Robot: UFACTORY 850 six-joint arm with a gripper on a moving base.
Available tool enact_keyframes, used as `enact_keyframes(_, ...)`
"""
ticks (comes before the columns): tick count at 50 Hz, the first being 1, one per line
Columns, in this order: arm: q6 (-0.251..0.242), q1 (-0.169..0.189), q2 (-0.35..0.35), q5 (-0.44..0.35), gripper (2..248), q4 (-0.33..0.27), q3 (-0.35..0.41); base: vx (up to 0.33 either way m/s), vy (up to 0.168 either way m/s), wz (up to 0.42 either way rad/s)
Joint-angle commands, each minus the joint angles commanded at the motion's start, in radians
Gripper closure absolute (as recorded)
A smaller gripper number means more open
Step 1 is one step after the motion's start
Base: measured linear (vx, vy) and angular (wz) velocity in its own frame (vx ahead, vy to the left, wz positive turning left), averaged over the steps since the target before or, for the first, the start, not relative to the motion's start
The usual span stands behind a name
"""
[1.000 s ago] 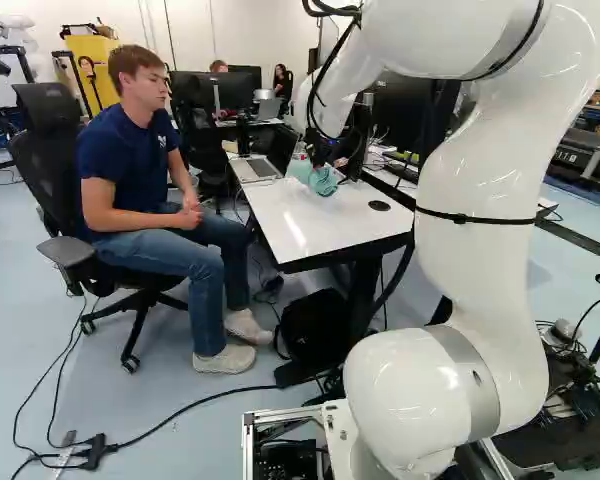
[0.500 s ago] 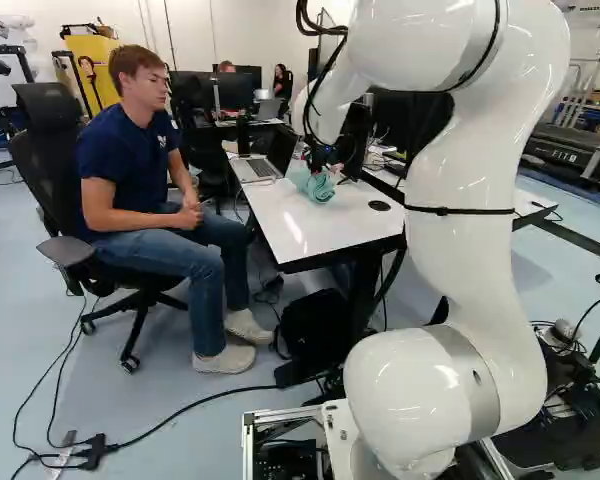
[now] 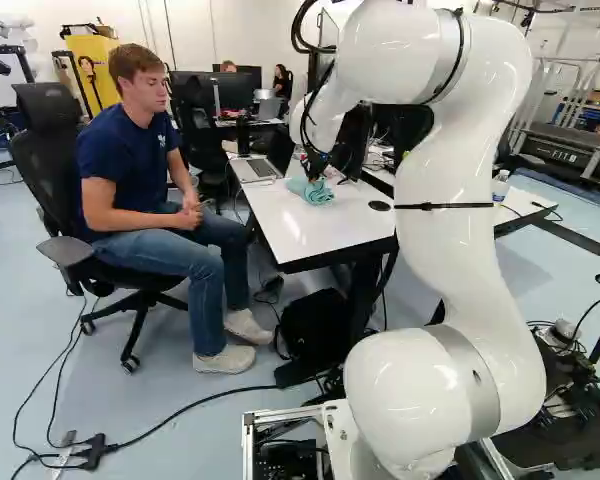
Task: Clean the table with the green towel
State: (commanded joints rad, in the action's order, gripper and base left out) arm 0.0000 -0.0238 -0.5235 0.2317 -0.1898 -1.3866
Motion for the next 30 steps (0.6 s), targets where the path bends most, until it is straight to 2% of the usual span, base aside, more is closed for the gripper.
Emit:
enact_keyframes(12,0.000,0.000,-0.037,0.000,229,0.000,-0.023,0.000,0.000,0.000)
enact_keyframes(30,0.000,0.000,-0.043,0.003,229,0.000,-0.027,0.000,0.000,0.000)
